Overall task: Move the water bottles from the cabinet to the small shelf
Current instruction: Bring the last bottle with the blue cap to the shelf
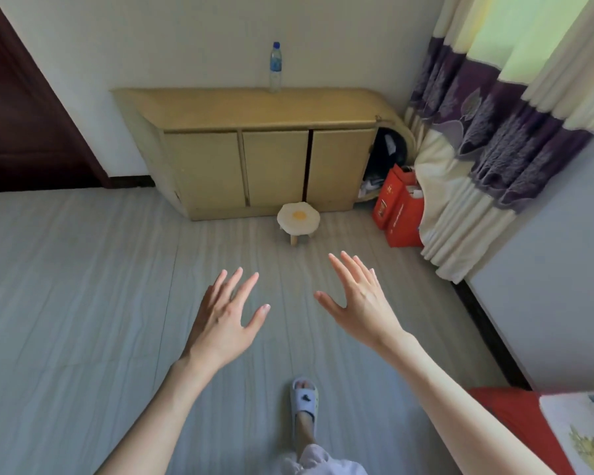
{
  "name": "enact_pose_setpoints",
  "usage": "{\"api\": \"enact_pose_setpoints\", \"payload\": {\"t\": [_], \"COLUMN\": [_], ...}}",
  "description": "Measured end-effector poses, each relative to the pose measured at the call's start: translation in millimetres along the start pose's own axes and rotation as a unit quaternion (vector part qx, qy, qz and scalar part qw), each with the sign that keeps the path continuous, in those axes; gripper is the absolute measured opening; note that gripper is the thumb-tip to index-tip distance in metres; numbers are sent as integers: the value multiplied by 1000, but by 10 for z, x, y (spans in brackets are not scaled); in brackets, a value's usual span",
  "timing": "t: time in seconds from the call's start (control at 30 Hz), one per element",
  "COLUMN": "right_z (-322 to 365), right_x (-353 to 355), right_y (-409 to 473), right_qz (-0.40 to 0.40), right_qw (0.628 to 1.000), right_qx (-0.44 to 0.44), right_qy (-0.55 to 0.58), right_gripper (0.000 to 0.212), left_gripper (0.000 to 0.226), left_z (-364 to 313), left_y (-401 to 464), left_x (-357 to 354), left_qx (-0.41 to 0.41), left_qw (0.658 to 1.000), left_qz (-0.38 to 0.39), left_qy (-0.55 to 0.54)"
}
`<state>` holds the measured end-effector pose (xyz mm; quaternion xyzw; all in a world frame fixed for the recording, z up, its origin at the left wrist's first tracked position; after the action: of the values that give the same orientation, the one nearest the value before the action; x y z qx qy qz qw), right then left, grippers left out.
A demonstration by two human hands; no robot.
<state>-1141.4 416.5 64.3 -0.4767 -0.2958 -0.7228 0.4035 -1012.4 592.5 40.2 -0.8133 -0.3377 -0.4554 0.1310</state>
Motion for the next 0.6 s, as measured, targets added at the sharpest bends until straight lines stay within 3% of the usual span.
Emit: {"api": "enact_pose_setpoints", "payload": {"t": [0.3, 0.6], "right_z": [-299, -431], "right_x": [243, -86], "right_y": [2176, 4064], "right_qz": [-12, 22], "right_qw": [999, 998], "right_qx": [50, 58], "right_qy": [7, -13], "right_gripper": [68, 68], "left_gripper": [74, 78], "left_z": [146, 955], "left_y": [2030, 3622], "left_x": [188, 111], "left_qx": [25, 77], "left_qw": [999, 997], "left_qz": [-30, 4], "left_qy": [19, 15]}}
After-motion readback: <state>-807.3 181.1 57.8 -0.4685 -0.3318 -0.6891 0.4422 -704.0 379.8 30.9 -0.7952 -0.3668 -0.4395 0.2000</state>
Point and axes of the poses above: each hand's wrist, its own y-axis towards the middle knuckle, its own x-axis out of the back of the hand, z = x × y, the point moved 3 cm from there along y, towards the middle knuckle, and after that the axes turned 5 degrees about -y, right-handed, at the moved point
